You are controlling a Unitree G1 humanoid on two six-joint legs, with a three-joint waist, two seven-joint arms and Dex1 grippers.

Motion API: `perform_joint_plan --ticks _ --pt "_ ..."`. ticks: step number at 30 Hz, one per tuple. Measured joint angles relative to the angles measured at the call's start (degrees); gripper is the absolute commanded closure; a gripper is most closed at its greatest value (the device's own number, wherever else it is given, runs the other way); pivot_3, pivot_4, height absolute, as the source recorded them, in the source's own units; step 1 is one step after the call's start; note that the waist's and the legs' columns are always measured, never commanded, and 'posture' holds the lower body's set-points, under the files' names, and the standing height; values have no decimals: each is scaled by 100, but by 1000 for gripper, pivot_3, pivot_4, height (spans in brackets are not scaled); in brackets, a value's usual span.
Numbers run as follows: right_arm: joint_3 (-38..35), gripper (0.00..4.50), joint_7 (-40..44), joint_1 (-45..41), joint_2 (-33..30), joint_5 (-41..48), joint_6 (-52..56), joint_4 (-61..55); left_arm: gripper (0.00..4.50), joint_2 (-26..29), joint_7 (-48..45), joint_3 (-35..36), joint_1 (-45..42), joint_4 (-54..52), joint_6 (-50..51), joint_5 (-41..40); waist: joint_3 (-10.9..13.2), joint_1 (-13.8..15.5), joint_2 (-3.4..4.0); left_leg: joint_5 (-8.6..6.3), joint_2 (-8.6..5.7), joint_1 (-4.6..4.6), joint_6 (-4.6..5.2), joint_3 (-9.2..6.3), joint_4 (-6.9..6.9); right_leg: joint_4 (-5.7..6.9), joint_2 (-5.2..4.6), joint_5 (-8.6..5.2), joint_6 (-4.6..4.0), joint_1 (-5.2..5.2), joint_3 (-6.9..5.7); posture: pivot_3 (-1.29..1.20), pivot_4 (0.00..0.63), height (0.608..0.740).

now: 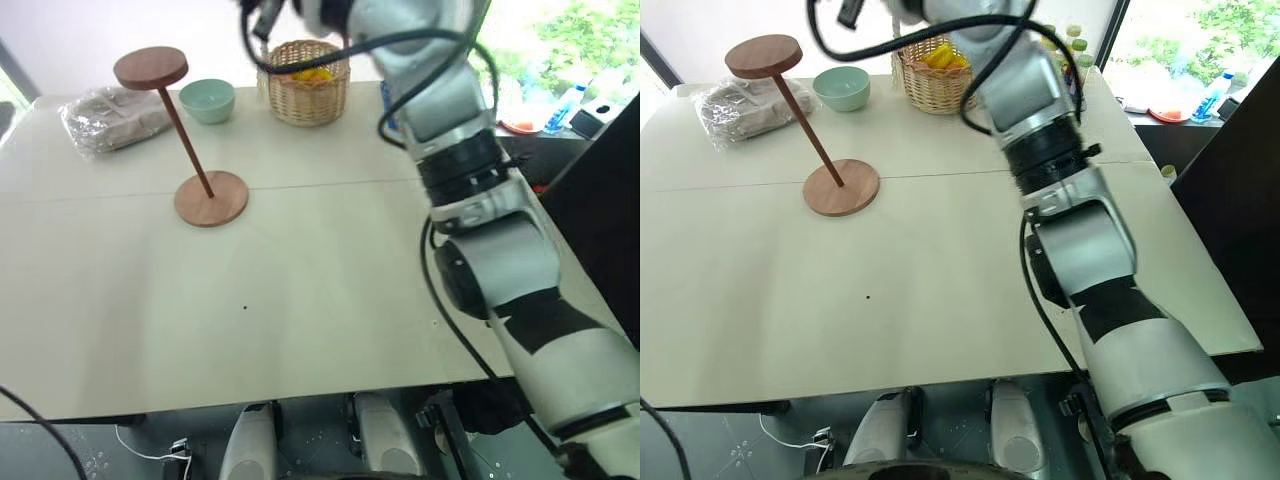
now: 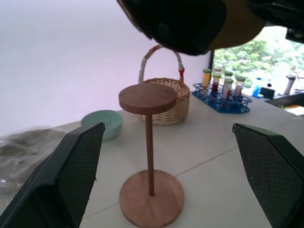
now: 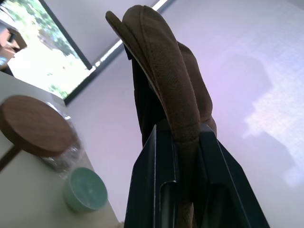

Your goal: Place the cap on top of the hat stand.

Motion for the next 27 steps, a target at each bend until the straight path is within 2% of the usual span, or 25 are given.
perform_joint_plan --ticks 9,13,18,27 --pt "220 4402 -161 -191 749 -182 -750 1406 0 128 560 79 -163 -76 118 -313 -1 -16 -3 0 1 -1 -3 -1 -11 1 1 4 5 -9 0 0 150 740" --pt "378 4402 -297 -172 987 -385 -989 1719 0 150 918 -241 -412 -120 124 -520 -1 -22 -3 4 1 0 -9 -1 -28 5 2 8 13 -17 1 0 150 740" --pt "691 4402 -465 126 953 -776 -1422 1534 0 139 1163 -522 -469 -214 113 -662 -2 -22 -4 5 1 -2 -10 0 -35 6 2 8 13 -25 2 0 150 740" --pt "981 4402 -589 560 850 -1207 -1594 1129 0 75 947 -604 -242 -7 -208 -555 -2 -29 -4 6 3 1 -11 1 -34 14 5 8 10 -28 2 0 150 740"
